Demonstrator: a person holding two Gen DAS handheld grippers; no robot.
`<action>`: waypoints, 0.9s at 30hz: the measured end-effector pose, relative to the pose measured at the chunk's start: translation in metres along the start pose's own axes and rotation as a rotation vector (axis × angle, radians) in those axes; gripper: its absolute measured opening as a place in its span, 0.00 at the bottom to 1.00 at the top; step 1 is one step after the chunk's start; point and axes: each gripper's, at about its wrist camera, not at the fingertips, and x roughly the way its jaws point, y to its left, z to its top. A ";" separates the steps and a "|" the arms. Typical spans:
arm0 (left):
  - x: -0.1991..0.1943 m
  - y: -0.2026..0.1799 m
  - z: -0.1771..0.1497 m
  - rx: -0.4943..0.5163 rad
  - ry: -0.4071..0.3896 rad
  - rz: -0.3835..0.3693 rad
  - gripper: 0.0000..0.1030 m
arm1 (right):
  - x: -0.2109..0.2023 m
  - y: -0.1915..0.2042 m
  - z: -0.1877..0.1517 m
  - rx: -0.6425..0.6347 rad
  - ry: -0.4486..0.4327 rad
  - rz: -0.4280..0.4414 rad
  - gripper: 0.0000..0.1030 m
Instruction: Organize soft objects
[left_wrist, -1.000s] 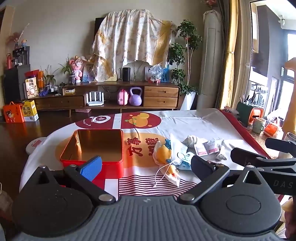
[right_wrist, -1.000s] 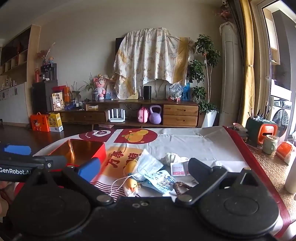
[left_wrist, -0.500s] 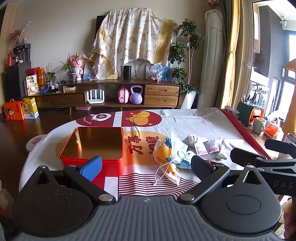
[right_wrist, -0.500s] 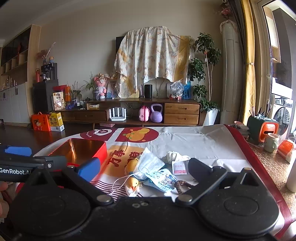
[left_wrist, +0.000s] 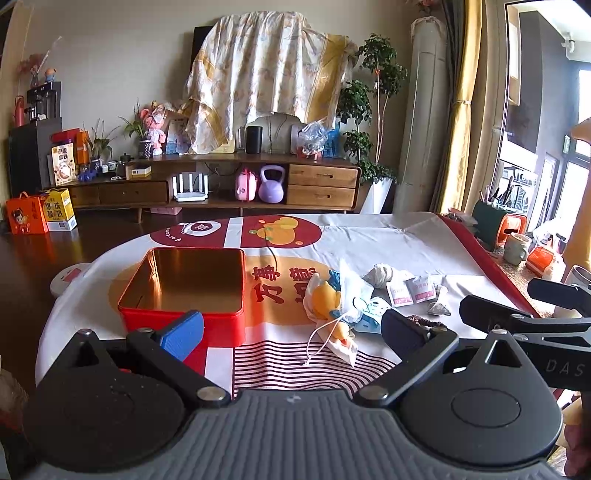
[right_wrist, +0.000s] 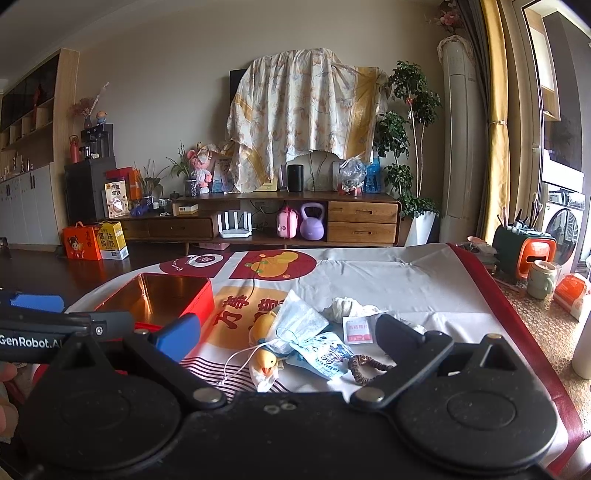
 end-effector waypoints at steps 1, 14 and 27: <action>0.000 -0.001 0.000 0.000 0.001 0.001 1.00 | 0.000 0.000 0.000 -0.001 -0.001 -0.001 0.98; 0.006 -0.008 -0.001 -0.019 0.026 -0.031 1.00 | -0.006 -0.009 0.000 0.018 0.022 -0.025 0.98; 0.011 -0.014 0.003 -0.011 0.044 -0.049 1.00 | -0.010 -0.017 0.000 0.028 0.036 -0.045 0.98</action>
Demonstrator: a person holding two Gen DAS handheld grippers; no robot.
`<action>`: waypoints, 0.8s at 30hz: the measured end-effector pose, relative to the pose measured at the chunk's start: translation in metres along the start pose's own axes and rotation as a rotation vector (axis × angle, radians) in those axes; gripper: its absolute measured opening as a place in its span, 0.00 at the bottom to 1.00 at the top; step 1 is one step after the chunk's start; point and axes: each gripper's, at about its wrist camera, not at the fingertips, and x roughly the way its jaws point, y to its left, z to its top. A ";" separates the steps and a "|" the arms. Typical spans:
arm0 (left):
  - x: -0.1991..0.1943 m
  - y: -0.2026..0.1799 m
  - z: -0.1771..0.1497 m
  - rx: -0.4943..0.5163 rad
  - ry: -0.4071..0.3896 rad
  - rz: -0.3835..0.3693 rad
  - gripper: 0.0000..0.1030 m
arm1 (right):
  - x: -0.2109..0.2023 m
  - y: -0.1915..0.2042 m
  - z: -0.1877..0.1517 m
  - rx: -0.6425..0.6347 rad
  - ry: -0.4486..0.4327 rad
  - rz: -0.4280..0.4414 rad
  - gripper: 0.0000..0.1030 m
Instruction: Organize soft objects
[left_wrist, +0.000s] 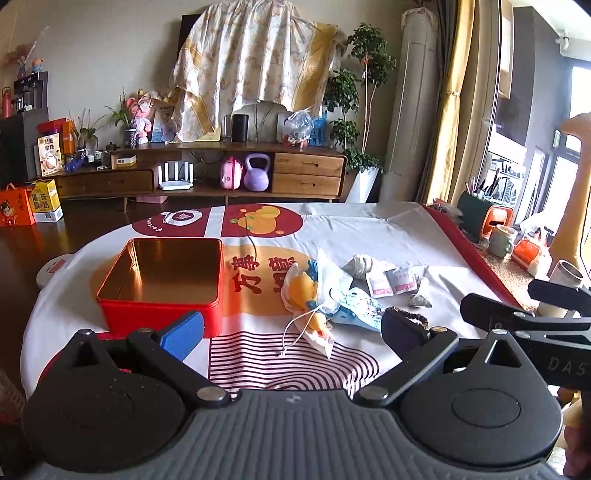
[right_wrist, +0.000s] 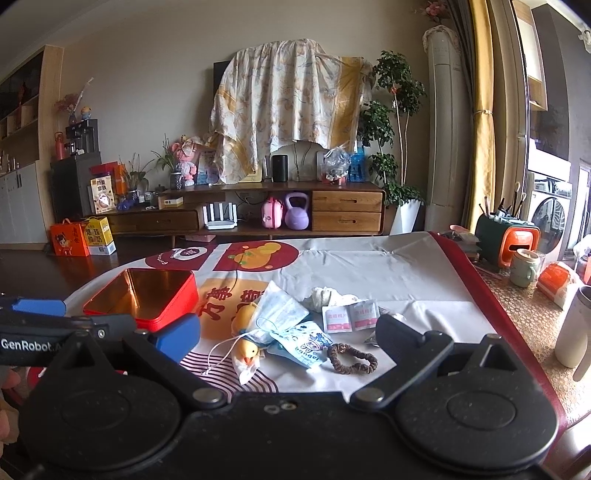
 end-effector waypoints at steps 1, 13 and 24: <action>0.001 0.001 0.001 -0.002 0.000 0.002 1.00 | 0.000 -0.001 0.001 0.002 -0.001 -0.004 0.98; 0.008 0.001 0.011 -0.008 0.028 0.003 1.00 | 0.018 -0.003 0.011 0.011 0.025 0.006 0.98; 0.029 0.006 0.021 -0.016 0.061 0.011 1.00 | 0.040 -0.006 0.014 0.017 0.055 0.021 0.98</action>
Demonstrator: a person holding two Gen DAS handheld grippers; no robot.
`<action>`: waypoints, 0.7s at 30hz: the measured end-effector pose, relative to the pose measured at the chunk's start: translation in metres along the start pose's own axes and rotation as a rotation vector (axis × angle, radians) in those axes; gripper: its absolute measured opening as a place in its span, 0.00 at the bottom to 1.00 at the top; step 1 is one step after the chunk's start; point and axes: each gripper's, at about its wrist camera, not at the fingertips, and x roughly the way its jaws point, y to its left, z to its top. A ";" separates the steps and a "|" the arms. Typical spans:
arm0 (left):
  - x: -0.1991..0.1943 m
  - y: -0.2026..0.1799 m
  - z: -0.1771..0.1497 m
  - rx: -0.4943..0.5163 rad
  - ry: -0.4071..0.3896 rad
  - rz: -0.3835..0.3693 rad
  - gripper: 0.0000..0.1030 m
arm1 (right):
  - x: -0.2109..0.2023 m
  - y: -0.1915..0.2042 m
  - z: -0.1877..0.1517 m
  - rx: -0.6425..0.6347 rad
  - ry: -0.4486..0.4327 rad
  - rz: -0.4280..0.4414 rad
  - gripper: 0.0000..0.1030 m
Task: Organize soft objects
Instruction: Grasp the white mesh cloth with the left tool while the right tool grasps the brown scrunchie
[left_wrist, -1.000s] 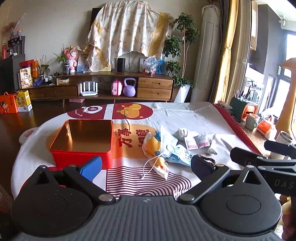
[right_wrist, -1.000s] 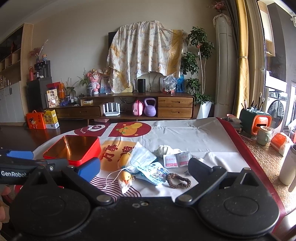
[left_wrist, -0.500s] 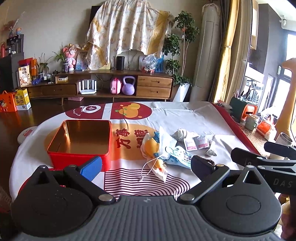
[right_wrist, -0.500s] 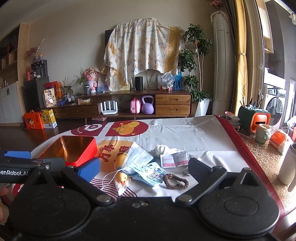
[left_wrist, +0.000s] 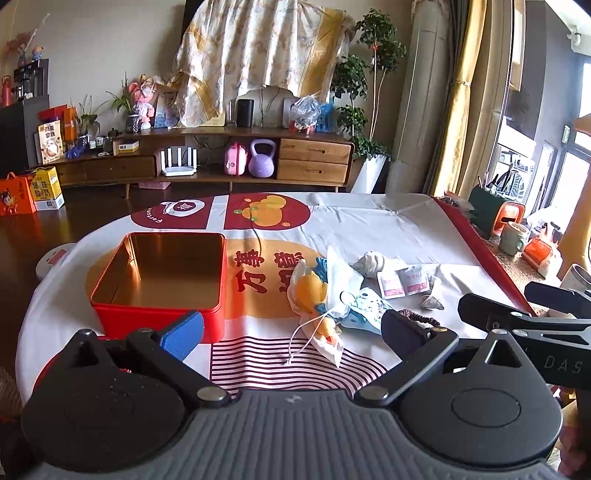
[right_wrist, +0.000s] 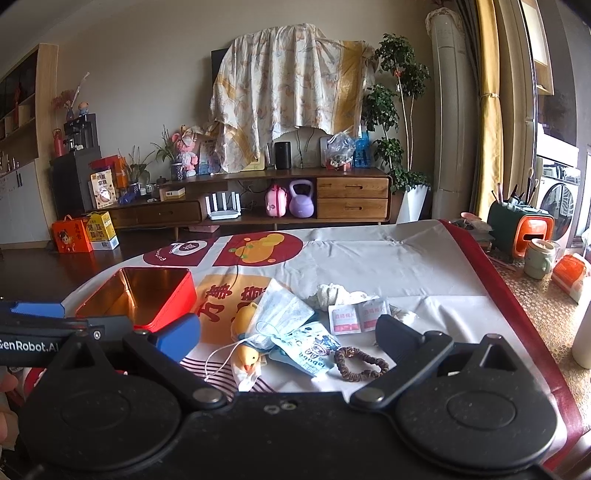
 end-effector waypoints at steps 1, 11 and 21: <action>0.003 0.000 0.001 -0.001 0.005 -0.002 1.00 | 0.002 0.000 0.000 0.002 0.002 0.000 0.98; 0.034 0.002 0.003 -0.005 0.048 -0.004 1.00 | 0.026 -0.007 -0.002 0.008 0.047 0.013 0.98; 0.079 -0.003 0.011 0.016 0.104 -0.042 1.00 | 0.066 -0.033 -0.011 -0.001 0.123 -0.001 0.97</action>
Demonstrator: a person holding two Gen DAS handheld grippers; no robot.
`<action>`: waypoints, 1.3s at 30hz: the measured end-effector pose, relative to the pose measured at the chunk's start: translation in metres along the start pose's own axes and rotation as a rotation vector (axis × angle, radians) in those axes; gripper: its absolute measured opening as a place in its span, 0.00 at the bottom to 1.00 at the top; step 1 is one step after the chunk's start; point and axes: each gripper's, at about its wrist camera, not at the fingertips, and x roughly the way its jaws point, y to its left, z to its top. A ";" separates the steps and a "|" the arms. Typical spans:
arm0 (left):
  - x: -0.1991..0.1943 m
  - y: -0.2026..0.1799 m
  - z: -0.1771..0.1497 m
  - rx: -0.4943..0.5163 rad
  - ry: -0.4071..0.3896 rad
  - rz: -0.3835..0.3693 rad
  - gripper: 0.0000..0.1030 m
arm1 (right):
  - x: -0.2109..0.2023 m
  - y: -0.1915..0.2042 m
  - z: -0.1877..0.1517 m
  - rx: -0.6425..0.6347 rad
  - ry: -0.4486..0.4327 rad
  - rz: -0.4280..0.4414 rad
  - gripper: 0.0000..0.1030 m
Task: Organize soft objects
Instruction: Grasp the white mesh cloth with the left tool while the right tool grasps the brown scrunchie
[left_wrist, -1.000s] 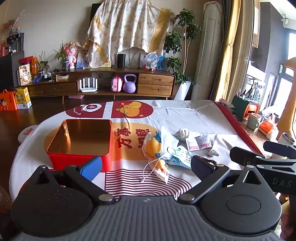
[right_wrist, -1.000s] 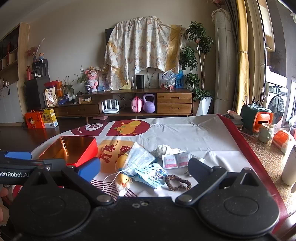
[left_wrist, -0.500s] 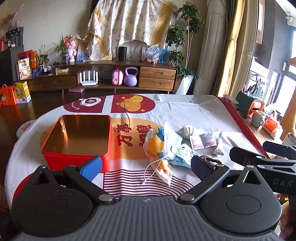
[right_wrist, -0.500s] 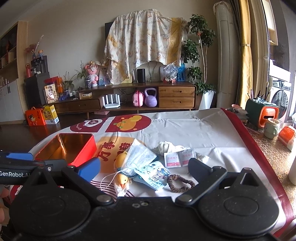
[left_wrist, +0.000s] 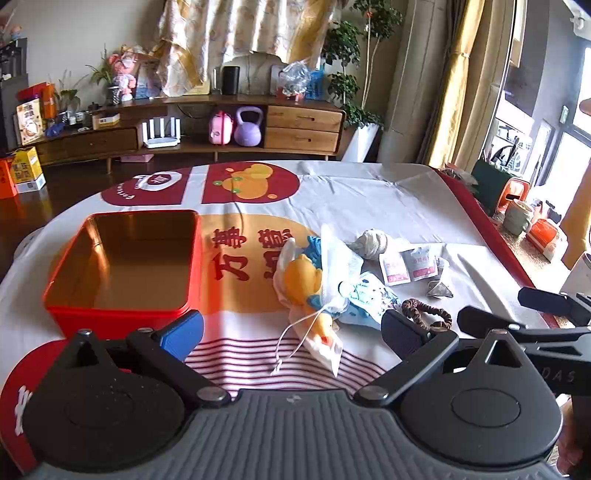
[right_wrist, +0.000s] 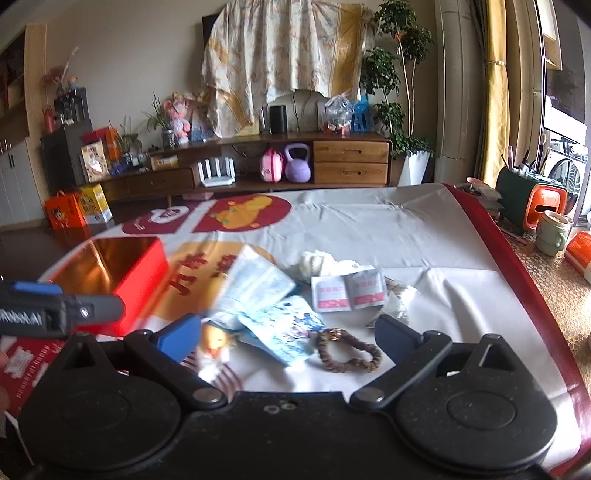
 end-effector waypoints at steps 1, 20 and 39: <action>0.005 -0.001 0.003 0.005 0.001 -0.005 1.00 | 0.004 -0.003 -0.001 -0.005 0.007 -0.006 0.97; 0.109 -0.029 0.042 0.126 0.056 -0.011 1.00 | 0.078 -0.040 -0.014 -0.093 0.147 -0.036 0.74; 0.181 -0.053 0.050 0.215 0.129 -0.046 0.79 | 0.119 -0.036 -0.021 -0.120 0.230 0.013 0.38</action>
